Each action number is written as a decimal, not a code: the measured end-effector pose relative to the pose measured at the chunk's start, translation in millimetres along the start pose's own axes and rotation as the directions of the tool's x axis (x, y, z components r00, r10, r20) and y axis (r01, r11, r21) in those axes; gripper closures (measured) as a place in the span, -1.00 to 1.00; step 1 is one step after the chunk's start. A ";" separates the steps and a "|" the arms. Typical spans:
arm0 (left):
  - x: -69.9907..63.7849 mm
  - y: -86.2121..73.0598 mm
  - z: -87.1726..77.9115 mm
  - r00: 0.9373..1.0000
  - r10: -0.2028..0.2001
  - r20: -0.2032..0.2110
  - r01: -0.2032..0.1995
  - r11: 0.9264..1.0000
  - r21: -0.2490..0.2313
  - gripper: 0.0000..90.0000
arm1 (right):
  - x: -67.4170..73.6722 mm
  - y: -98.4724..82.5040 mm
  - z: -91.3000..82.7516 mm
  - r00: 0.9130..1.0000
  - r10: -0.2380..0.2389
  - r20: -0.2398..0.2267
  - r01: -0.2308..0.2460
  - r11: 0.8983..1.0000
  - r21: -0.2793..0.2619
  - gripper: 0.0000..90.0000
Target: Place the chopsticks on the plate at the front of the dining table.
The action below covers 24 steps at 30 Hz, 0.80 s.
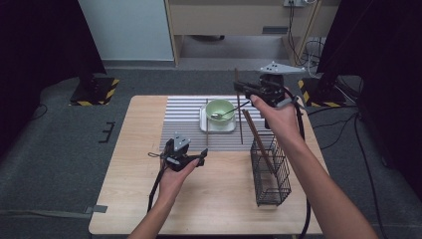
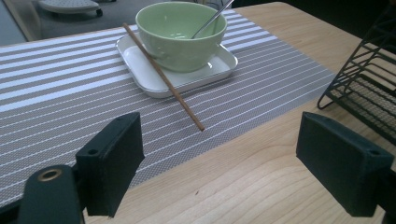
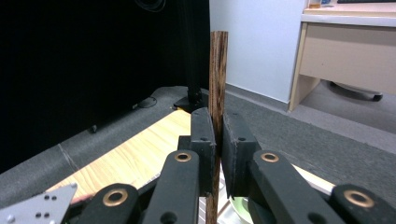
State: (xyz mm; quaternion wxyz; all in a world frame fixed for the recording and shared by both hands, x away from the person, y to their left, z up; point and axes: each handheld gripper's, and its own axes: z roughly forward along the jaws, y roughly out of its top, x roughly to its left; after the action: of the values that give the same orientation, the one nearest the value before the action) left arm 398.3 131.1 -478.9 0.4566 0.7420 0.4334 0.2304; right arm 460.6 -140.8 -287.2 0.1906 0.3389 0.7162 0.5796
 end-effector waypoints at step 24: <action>-34.7 17.9 15.3 0.986 -0.011 0.166 0.024 0.997 -0.077 -0.42 | 24.2 -23.6 39.9 0.999 0.040 -0.022 -0.040 0.999 0.006 0.87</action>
State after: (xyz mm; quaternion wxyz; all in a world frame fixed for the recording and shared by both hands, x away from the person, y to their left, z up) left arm 399.4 90.4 -468.6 0.5220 0.7360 0.3912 0.1809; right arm 464.0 -98.0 -317.2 0.1701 0.3473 0.7128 0.5851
